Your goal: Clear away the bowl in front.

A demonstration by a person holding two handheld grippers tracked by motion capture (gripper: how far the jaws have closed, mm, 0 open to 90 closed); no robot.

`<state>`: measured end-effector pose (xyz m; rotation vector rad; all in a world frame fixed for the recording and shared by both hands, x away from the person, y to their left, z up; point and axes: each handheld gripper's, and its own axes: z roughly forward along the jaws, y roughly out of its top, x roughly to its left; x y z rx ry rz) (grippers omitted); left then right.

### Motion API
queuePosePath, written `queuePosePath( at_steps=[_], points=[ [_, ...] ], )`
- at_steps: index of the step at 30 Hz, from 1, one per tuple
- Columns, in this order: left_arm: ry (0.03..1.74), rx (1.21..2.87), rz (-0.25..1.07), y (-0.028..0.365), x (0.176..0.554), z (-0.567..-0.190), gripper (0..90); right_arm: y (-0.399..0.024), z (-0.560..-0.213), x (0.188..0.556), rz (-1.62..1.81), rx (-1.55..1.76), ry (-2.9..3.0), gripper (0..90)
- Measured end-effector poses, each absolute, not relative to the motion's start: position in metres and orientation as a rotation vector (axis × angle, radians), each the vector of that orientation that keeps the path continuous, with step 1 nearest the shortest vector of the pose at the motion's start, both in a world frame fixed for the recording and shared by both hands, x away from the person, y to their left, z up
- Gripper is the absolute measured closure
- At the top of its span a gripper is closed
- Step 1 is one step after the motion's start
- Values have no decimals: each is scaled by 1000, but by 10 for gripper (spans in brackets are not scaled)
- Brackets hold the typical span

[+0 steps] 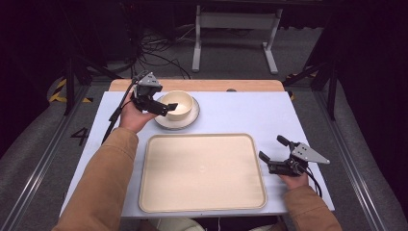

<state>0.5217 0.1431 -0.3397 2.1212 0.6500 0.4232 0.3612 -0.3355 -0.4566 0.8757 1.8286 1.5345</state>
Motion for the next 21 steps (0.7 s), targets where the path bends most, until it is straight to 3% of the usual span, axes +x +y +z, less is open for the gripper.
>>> queuePosePath(
  at_steps=[13, 21],
  points=[
    [646, 2238, 405, 132, 534, -342, 94, -336, -457, 361, 1538, 882, 1823, 31],
    [636, 2298, 417, 122, 538, -351, 186, -336, -457, 361, 1538, 884, 1819, 31]
  ],
)
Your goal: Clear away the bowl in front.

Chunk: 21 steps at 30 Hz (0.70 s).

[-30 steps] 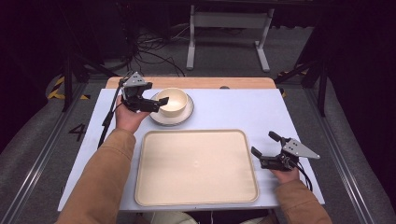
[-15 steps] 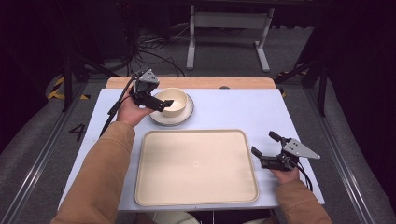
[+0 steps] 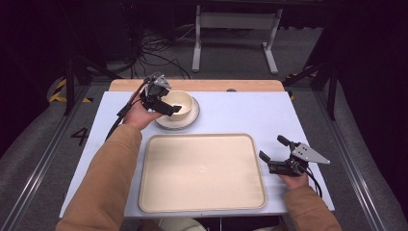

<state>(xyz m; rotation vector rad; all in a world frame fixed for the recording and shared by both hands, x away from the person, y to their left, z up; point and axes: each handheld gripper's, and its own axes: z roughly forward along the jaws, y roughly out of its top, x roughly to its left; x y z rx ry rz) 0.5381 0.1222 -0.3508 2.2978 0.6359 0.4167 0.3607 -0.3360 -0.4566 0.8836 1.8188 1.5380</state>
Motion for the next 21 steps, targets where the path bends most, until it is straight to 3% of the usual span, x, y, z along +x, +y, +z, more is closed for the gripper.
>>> queuePosePath(
  at_steps=[15, 21],
  points=[
    [638, 2413, 356, 108, 548, -375, 254, -336, -457, 360, 1539, 884, 1810, 31],
    [616, 2459, 366, 99, 549, -383, 341, -336, -457, 360, 1538, 885, 1807, 31]
  ],
)
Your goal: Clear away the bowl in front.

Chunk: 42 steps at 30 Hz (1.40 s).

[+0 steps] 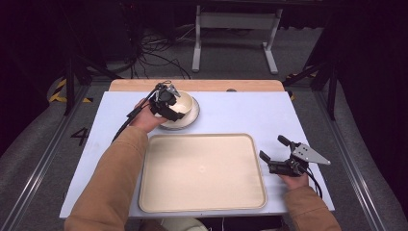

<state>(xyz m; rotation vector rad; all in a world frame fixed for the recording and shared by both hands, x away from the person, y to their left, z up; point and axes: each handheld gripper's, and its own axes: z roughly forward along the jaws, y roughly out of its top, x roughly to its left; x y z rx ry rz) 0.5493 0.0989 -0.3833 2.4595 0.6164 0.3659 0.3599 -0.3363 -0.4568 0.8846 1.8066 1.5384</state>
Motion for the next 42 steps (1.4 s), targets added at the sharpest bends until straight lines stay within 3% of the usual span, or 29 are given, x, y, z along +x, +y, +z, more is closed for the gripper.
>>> queuePosePath(
  at_steps=[9, 24, 32, 42],
  points=[
    [627, 2519, 396, 92, 551, -392, 469, -336, -457, 360, 1539, 886, 1803, 31],
    [596, 2674, 388, 75, 554, -400, 591, -336, -457, 359, 1540, 884, 1800, 31],
    [561, 2734, 412, 67, 552, -406, 756, -337, -457, 359, 1543, 883, 1799, 31],
    [500, 2768, 453, 62, 549, -406, 832, -337, -457, 359, 1544, 885, 1798, 31]
  ],
)
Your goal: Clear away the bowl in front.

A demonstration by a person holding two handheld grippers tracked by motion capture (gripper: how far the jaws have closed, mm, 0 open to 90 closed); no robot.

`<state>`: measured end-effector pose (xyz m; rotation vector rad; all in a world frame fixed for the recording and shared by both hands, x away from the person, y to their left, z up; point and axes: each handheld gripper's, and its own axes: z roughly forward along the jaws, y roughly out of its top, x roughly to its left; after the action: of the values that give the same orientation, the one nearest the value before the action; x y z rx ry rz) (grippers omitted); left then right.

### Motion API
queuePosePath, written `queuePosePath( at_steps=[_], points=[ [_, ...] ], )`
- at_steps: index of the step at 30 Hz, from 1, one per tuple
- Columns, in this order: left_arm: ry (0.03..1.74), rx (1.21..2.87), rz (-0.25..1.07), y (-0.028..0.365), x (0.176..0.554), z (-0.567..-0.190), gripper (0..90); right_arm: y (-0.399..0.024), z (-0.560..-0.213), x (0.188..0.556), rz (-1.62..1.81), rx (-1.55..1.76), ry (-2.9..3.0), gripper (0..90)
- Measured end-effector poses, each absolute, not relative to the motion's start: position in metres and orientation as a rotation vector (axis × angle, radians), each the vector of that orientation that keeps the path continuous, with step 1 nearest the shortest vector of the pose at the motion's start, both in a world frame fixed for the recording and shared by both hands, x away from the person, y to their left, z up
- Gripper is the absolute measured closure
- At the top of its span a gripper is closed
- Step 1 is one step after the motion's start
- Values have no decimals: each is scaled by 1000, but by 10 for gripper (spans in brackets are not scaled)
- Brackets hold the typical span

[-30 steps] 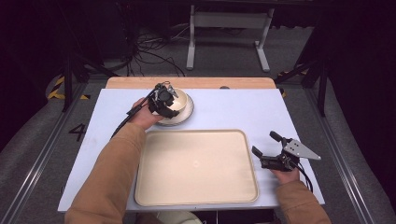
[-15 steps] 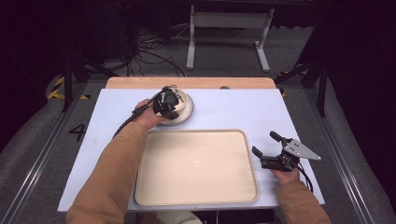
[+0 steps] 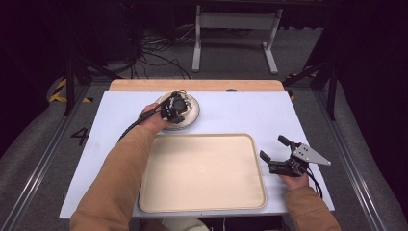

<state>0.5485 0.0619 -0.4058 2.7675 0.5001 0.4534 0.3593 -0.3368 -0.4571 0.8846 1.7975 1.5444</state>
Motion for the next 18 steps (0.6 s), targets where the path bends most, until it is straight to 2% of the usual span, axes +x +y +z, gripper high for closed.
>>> queuePosePath(
  at_steps=[10, 18],
  points=[
    [474, 2800, 511, 59, 545, -404, 837, -337, -457, 359, 1546, 887, 1797, 31],
    [478, 2822, 452, 59, 543, -395, 835, -337, -457, 359, 1547, 888, 1796, 31]
  ],
)
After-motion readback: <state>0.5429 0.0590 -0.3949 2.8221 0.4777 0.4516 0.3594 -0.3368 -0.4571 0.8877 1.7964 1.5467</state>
